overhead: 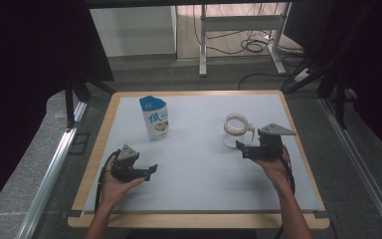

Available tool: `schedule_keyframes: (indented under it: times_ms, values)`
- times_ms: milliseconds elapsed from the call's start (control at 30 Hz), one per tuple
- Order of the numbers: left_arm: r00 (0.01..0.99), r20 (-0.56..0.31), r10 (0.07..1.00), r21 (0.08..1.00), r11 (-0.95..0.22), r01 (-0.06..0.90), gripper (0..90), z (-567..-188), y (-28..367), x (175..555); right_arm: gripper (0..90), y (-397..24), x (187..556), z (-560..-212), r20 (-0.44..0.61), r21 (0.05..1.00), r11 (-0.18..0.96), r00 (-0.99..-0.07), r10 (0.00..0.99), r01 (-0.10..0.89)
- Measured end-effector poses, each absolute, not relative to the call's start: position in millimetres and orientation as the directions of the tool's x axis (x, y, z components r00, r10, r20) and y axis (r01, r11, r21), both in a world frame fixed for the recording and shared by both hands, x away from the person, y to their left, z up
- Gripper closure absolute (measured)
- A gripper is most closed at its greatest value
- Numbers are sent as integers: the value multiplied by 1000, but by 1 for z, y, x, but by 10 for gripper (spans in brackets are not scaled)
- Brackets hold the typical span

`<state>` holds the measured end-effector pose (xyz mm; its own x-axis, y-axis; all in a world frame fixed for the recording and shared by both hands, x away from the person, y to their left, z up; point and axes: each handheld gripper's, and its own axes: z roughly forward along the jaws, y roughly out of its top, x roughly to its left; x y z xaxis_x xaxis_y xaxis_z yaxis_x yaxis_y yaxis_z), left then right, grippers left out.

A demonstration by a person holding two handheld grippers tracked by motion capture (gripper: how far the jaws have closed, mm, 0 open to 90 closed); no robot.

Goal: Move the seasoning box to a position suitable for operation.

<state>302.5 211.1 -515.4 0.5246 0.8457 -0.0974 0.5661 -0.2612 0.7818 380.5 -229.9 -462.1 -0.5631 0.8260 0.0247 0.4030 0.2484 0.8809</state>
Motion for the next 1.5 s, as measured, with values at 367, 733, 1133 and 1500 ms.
schedule_keyframes:
  times_ms: [367,733,1133,1500]
  values:
    - [531,-91,842,781,-270,563,128,-514,210,298,1,-214,443,-449,31,857,276,-578,815,435]
    - [534,-90,841,776,-277,567,125,-517,208,301,0,-197,468,-466,37,814,333,-613,789,477]
    - [540,-82,838,771,-289,567,124,-520,204,303,98,-193,469,-475,-1,792,393,-644,765,466]
    - [536,-76,841,768,-293,570,123,-521,205,303,114,-194,462,-468,-22,803,398,-646,763,443]
